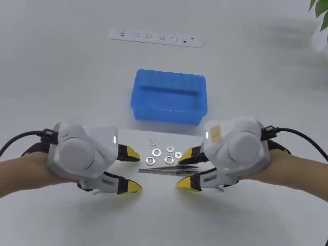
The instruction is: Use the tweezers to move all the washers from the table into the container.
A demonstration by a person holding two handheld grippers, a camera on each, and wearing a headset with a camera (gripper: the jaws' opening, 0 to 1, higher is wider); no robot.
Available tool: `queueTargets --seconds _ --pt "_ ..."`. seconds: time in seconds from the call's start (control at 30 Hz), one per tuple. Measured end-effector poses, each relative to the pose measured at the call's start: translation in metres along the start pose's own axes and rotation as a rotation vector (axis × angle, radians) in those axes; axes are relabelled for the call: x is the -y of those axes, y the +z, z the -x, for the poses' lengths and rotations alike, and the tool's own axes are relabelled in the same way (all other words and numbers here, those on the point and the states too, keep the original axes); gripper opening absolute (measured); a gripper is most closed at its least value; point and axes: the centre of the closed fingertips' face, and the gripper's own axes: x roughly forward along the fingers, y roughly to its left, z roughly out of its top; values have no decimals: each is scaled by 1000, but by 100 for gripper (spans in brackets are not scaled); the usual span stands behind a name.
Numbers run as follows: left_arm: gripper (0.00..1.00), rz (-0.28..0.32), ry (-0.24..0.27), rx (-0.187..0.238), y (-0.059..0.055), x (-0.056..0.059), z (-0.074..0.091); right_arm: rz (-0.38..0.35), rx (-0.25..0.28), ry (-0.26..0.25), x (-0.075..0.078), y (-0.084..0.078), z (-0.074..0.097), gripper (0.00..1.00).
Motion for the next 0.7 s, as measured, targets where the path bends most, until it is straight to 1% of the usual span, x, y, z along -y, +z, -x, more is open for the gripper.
queueTargets --seconds 0.03,0.07,0.1,0.17,0.2,0.3,0.33,0.37,0.43,0.47,0.53,0.57,0.6,0.63,0.7 --pt "32 -11 1 -2 1 0 0 5 3 2 0 -2 0 27" --pt "30 -15 -2 -4 2 0 -1 -10 8 -4 2 -2 0 27" --pt "28 -22 -5 -6 3 1 -2 -9 10 -7 2 -2 0 26" --pt "27 -35 -7 -8 5 1 -3 -12 14 -9 5 -1 -1 25" --pt "25 -38 -19 -15 6 2 -4 -14 13 -10 6 -2 -1 23" --pt "19 -50 -23 -30 8 1 -7 -10 10 -9 8 0 -1 21" --pt "17 -58 -28 -39 8 2 -7 -6 9 -8 9 0 -2 20" --pt "15 -79 -30 -49 8 2 -7 -4 6 -8 9 1 -1 19" --pt "12 -102 -38 -56 8 4 -8 -1 3 -8 10 1 -2 18" --pt "11 -107 -42 -58 8 5 -8 0 2 -8 10 1 -2 17" --pt "9 -94 -49 -67 7 4 -9 3 0 -10 11 2 -2 15" --pt "7 -84 -64 -73 7 6 -9 4 0 -9 10 2 -2 14" --pt "6 -90 -72 -79 6 7 -10 4 -2 -8 11 3 -2 13" --pt "6 -121 -72 -98 7 7 -10 11 -4 -6 11 4 -2 13" --pt "6 -121 -73 -121 7 7 -11 20 -15 -1 11 4 -2 12"
